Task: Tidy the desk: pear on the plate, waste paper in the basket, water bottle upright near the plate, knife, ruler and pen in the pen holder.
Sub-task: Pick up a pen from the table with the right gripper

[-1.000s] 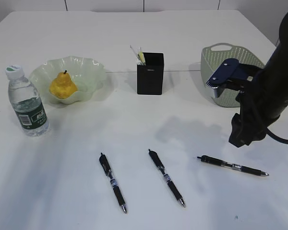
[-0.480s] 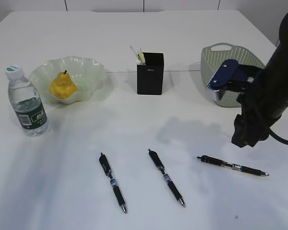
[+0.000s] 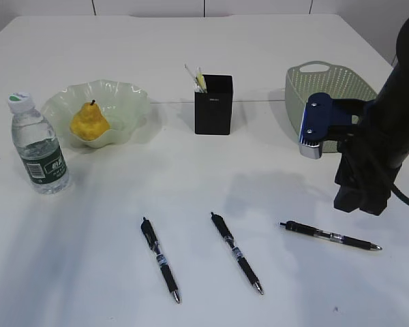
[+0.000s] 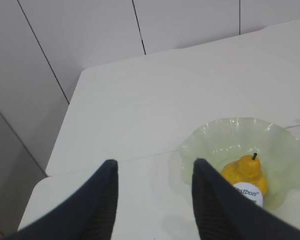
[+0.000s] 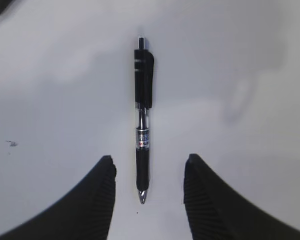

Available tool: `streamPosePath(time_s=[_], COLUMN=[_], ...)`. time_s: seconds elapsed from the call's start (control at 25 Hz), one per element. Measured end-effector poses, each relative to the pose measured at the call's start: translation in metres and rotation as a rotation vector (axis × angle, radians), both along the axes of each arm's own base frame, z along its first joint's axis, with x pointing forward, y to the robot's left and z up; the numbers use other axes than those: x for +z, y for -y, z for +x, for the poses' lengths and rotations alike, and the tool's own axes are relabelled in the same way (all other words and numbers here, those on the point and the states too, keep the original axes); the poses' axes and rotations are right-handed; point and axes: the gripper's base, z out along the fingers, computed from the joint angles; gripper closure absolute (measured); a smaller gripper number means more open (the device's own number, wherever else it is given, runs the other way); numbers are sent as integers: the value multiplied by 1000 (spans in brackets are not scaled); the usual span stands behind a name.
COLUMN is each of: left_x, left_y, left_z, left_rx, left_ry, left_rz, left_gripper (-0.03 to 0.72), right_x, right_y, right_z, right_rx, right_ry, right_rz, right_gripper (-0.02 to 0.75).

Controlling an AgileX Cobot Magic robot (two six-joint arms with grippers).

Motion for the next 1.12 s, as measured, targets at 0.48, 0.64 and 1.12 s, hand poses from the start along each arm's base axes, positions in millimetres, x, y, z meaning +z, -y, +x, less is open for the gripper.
streamPosePath(time_s=[0.48,0.64,1.12], left_x=[0,0,-2], left_y=[0,0,0], left_z=[0,0,0], left_rx=[0,0,0], left_ry=[-2,-2,-24], left_rz=[0,0,-1], left_gripper=[347,347,347], right_x=[-20,-31,-54], right_y=[-3,-5,-8], right_z=[9,12,24], right_rx=[19,12,4], right_ry=[-18,-38,-56], right_rz=[0,8,14], right_gripper=[399,399,399])
